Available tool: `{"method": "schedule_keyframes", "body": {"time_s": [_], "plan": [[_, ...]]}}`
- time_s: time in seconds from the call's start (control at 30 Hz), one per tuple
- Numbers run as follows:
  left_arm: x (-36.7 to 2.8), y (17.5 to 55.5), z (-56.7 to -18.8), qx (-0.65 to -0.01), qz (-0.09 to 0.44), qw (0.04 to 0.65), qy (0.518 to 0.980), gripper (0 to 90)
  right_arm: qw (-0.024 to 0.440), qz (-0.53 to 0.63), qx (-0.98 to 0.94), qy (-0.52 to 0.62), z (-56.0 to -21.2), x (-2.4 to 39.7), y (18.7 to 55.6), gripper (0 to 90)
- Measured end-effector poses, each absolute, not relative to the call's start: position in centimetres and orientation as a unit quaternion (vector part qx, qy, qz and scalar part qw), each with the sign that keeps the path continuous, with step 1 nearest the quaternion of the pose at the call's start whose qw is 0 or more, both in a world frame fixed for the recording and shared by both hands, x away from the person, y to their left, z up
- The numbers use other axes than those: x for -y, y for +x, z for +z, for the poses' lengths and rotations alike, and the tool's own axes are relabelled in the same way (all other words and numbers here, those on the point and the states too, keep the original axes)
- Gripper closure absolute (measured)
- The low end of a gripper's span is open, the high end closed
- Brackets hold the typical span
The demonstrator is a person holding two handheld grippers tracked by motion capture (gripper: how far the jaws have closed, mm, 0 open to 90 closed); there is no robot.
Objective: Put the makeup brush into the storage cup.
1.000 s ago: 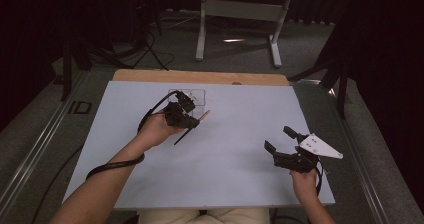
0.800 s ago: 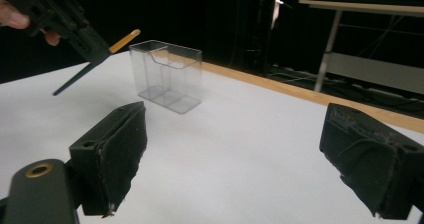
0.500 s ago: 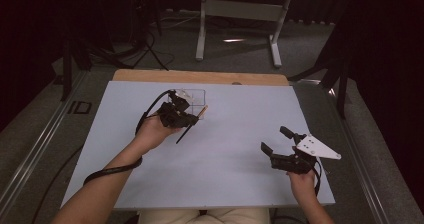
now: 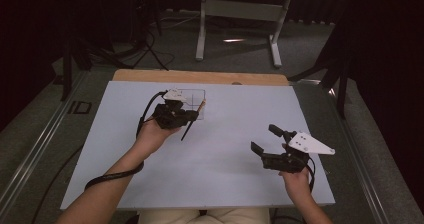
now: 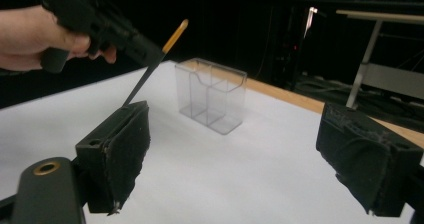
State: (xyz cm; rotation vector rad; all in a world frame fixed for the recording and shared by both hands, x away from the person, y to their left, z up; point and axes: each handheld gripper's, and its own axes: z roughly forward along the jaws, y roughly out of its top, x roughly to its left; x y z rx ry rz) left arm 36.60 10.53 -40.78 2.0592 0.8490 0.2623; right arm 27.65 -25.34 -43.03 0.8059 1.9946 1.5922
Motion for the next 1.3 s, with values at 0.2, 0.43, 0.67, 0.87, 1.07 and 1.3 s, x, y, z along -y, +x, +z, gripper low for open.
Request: {"method": "schedule_keyframes", "body": {"time_s": [0.2,0.43,0.67,0.87,1.07,1.3], "plan": [[-10.6,36.2,-40.2,-0.348,0.129,0.465,0.804,84.4,0.227,0.572,-0.733,0.288,-41.9,23.0,28.2,12.5],[-10.2,35.9,-39.7,-0.357,0.146,0.495,0.778,84.4,0.206,0.56,-0.744,0.302,-42.0,19.2,29.6,11.4],[-9.6,35.8,-39.5,-0.353,0.149,0.518,0.765,84.4,0.194,0.548,-0.755,0.302,-42.7,16.8,30.3,13.3],[-9.2,35.8,-39.4,-0.353,0.147,0.537,0.752,84.4,0.174,0.55,-0.74,0.345,-43.4,14.9,31.2,26.4],[-8.7,35.9,-39.4,-0.346,0.136,0.559,0.741,84.4,0.164,0.539,-0.743,0.361,-44.0,13.4,31.9,36.1],[-8.2,36.0,-39.6,-0.347,0.12,0.579,0.728,84.3,0.151,0.525,-0.753,0.367,-44.7,11.9,32.4,47.8]]}}
